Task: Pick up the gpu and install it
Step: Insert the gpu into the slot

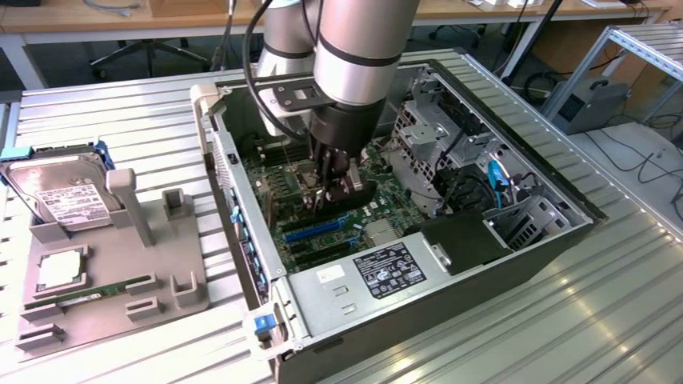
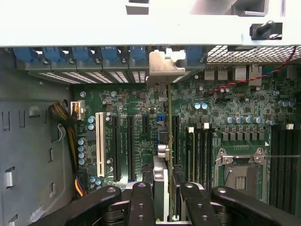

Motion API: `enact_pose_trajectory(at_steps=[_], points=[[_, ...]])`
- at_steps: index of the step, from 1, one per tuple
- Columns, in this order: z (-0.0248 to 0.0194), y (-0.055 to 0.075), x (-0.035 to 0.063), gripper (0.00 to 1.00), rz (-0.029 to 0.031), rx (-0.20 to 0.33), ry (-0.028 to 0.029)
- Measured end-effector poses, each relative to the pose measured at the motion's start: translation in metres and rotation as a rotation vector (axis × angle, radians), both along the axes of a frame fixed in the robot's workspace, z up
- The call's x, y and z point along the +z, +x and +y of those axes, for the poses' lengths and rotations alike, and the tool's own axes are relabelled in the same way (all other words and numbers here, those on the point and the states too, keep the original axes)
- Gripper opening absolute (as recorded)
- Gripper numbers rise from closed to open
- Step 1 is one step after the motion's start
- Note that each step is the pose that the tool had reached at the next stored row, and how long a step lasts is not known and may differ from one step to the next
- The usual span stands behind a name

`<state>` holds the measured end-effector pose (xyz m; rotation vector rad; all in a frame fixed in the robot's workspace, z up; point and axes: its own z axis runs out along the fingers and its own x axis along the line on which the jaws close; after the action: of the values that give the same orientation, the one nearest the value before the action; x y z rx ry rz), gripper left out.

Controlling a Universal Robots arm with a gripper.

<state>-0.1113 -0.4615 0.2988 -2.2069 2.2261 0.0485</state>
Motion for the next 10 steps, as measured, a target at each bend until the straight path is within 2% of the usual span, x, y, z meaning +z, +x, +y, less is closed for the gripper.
enact_pose_trajectory(at_steps=[10], points=[[0.0001, -0.004, -0.0117, 0.27, 0.0000, 0.000, -0.0001]])
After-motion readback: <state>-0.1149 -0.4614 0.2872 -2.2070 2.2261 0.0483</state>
